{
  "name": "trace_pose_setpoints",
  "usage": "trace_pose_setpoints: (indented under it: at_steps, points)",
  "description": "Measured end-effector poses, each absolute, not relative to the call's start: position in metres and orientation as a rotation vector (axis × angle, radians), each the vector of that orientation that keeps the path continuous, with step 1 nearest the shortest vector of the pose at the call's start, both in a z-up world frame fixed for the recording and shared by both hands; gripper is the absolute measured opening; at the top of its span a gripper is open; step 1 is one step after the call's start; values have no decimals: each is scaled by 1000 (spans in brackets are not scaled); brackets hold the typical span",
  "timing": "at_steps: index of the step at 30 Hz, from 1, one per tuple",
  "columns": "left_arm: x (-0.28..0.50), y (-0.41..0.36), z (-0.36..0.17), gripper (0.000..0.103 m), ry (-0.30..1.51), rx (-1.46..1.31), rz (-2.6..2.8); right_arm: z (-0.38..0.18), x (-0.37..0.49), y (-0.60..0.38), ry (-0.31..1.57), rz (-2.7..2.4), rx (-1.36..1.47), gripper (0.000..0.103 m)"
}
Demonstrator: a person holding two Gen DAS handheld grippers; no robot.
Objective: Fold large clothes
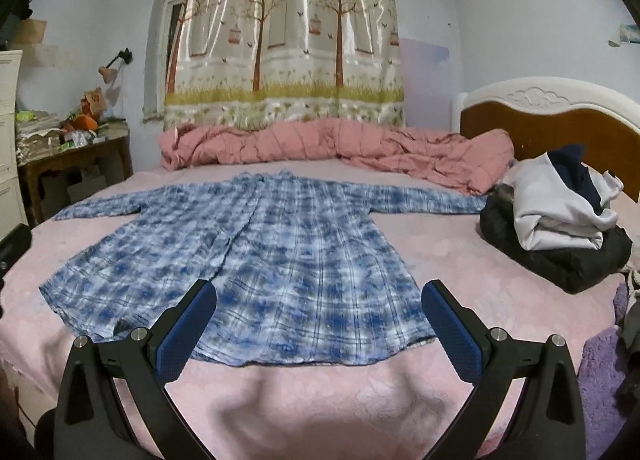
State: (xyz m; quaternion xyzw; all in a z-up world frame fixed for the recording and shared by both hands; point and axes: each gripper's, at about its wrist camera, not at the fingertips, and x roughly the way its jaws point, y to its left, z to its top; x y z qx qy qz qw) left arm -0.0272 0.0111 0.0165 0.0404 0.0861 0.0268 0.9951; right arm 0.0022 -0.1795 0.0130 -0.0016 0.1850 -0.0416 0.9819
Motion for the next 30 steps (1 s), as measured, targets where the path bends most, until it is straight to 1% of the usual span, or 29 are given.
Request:
trace_pose_setpoints:
  at_steps: [10,15,21,25,27,30]
  points:
    - [-25,33,-13,103,252,136,84,-8,16,-174,462,-49,-25,103]
    - [-18,38,-39,103,347,171,58,-25,27,-174,550,16,-44,103]
    - [-2,35,-72,103,452,240,40,-50,33,-165,666,149,-152,103]
    - [17,34,-92,101,535,273,53,-72,48,-159,723,61,-283,103]
    - [27,35,-102,101,561,298,70,-77,56,-161,739,41,-280,103]
    - [34,39,-103,102,567,265,65,-79,65,-169,743,21,-256,103]
